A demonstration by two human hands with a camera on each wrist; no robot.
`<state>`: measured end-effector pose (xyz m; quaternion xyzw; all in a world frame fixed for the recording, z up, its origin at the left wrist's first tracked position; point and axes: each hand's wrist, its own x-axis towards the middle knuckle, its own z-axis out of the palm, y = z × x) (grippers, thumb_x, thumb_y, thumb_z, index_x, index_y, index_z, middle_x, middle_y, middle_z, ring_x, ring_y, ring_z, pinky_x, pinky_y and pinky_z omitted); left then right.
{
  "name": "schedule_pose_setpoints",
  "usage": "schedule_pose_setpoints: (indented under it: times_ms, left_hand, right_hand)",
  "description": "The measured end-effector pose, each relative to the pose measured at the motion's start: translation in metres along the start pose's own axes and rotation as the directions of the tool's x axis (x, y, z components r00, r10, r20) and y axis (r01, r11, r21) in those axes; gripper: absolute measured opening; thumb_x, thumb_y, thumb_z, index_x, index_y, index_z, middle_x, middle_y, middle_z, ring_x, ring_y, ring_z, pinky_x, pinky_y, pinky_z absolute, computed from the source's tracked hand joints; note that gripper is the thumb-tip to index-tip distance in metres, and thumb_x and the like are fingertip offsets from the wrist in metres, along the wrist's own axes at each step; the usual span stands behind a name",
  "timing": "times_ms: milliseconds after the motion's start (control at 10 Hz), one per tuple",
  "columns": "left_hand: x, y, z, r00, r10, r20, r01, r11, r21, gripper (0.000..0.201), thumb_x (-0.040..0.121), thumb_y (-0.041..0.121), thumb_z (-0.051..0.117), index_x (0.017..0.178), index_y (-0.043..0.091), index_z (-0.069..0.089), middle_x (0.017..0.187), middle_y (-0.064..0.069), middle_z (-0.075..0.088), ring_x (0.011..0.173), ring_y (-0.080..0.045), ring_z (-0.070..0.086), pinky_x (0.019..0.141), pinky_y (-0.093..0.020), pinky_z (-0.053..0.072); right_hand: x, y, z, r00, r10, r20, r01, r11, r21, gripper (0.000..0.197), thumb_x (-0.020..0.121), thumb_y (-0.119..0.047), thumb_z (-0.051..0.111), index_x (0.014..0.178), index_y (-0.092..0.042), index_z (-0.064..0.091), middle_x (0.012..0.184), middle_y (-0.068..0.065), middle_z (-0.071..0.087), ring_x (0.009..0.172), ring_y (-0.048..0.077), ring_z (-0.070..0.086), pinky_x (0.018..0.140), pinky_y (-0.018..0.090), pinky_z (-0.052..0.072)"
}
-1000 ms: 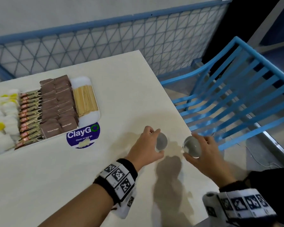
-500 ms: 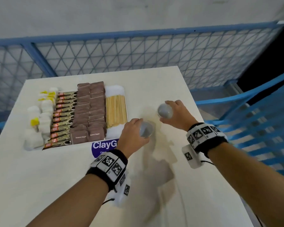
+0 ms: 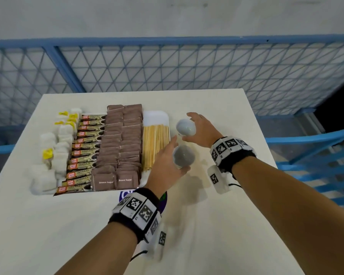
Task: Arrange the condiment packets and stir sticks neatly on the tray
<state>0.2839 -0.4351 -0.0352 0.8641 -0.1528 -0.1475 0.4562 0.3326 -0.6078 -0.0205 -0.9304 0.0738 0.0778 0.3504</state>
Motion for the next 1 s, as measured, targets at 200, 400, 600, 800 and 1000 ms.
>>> schedule_pose_setpoints:
  times_ms: [200, 400, 600, 800, 1000]
  left_hand:
    - [0.006, -0.006, 0.005, 1.0, -0.028, 0.01, 0.028, 0.999, -0.023, 0.102, 0.069, 0.023, 0.082, 0.149, 0.025, 0.02, 0.14, 0.001, 0.048, 0.133, -0.018, 0.038, 0.112, -0.042, 0.029]
    - [0.005, -0.005, 0.007, 1.0, -0.022, -0.005, 0.021, 0.997, -0.073, 0.1, 0.067, 0.018, 0.083, 0.147, 0.026, 0.024, 0.139, -0.002, 0.048, 0.132, -0.019, 0.039, 0.108, -0.032, 0.026]
    - [0.005, -0.001, 0.008, 1.0, -0.009, 0.007, 0.009, 0.999, -0.035, 0.093, 0.071, 0.019, 0.08, 0.146, 0.027, 0.026, 0.14, -0.002, 0.046, 0.131, -0.019, 0.038, 0.108, -0.036, 0.027]
    - [0.0, -0.001, 0.007, 1.0, 0.006, 0.022, -0.006, 1.0, 0.007, 0.095, 0.071, 0.02, 0.08, 0.147, 0.027, 0.024, 0.144, -0.003, 0.042, 0.133, -0.019, 0.037, 0.111, -0.036, 0.029]
    - [-0.029, -0.017, -0.012, 0.992, 0.093, -0.09, -0.09, 0.995, 0.035, 0.073, 0.078, 0.024, 0.075, 0.14, 0.015, 0.038, 0.14, 0.006, 0.043, 0.122, -0.001, 0.036, 0.098, -0.005, 0.023]
  right_hand:
    - [0.011, 0.0, 0.008, 1.0, -0.008, 0.0, 0.008, 1.0, 0.002, 0.085, 0.075, -0.019, 0.076, 0.143, -0.011, 0.026, 0.141, 0.012, 0.037, 0.129, 0.023, 0.039, 0.102, 0.025, 0.029]
    - [0.013, -0.001, 0.012, 1.0, -0.015, -0.007, 0.015, 1.0, 0.013, 0.085, 0.077, -0.02, 0.075, 0.144, -0.012, 0.024, 0.142, 0.014, 0.036, 0.13, 0.023, 0.038, 0.104, 0.026, 0.029]
    - [0.013, -0.004, 0.012, 1.0, -0.008, -0.005, 0.008, 1.0, 0.015, 0.087, 0.076, -0.022, 0.076, 0.144, -0.013, 0.022, 0.141, 0.016, 0.036, 0.129, 0.026, 0.039, 0.104, 0.028, 0.03]
    - [0.008, 0.004, 0.011, 0.999, 0.029, -0.019, -0.027, 0.995, 0.097, 0.093, 0.073, -0.025, 0.079, 0.145, -0.014, 0.021, 0.141, 0.016, 0.038, 0.128, 0.027, 0.041, 0.107, 0.036, 0.035]
    - [-0.035, 0.027, -0.002, 0.978, 0.124, -0.171, -0.083, 0.971, 0.225, 0.078, 0.078, -0.024, 0.073, 0.142, -0.016, 0.028, 0.136, 0.01, 0.043, 0.12, 0.02, 0.046, 0.104, 0.033, 0.039]
